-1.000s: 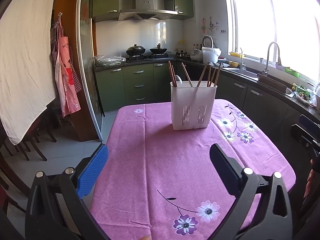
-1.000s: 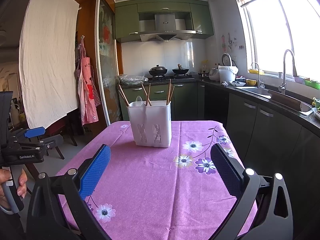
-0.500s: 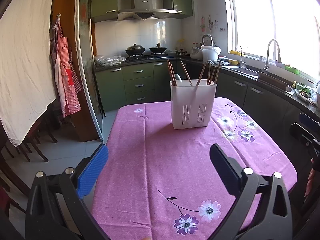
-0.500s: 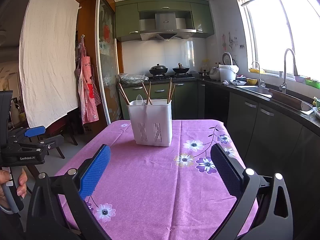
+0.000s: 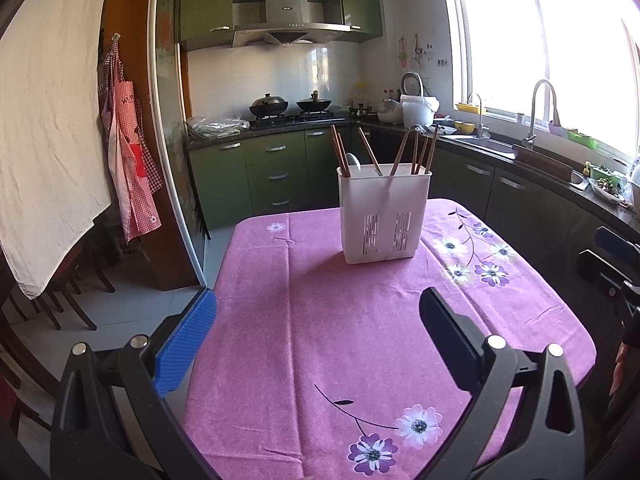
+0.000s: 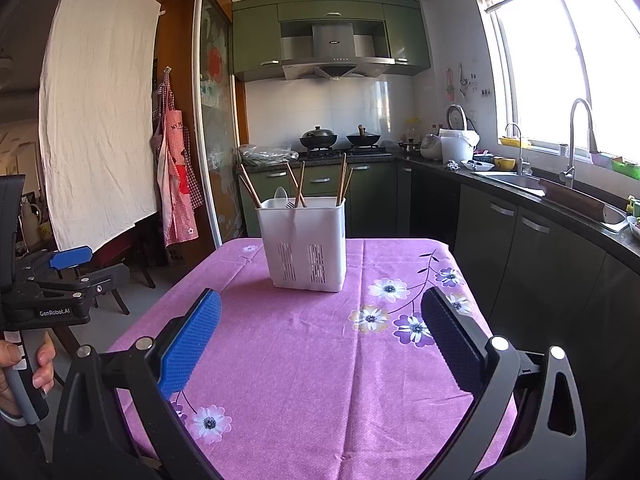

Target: Organize utensils

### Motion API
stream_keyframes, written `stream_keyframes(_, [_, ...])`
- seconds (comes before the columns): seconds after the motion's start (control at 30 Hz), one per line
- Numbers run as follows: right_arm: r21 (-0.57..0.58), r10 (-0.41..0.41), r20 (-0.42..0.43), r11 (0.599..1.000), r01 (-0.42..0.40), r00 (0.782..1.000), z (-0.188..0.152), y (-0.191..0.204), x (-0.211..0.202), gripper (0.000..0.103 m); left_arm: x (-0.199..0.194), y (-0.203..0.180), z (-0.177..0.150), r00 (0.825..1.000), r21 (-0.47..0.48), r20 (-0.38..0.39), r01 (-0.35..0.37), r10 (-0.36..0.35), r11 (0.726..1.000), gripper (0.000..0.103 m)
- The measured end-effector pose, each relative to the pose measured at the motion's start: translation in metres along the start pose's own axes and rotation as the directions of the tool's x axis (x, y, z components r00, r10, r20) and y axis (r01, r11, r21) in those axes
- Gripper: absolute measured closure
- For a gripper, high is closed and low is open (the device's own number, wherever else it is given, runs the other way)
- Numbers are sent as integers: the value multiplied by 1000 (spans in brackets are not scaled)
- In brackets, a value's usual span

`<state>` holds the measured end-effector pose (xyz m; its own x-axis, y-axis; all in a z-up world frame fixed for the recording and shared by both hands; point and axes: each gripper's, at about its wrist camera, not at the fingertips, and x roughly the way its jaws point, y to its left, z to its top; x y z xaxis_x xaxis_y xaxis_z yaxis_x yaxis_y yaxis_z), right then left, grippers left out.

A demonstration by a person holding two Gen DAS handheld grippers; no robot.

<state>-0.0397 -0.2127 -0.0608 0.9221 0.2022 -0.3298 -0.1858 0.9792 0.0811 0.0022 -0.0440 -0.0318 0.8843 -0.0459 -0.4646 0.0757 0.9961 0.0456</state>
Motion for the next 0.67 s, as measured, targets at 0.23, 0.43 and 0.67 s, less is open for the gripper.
stream_keyframes(0.23, [1,4,-7,1000,-4,1000,0,0,2,4,3,1,0,998,-26,11,68,-68,997,7])
stream_keyframes(0.43, [1,4,-8,1000,-4,1000,-1,-1,3,4,5,-6,0,1000,9,11,21,-21,1000,7])
stream_keyframes(0.67, [3,2,-12,1000,-2,1000,-1,-2,6,4,12,-2,-1,1000,3,-21,21,-21,1000,7])
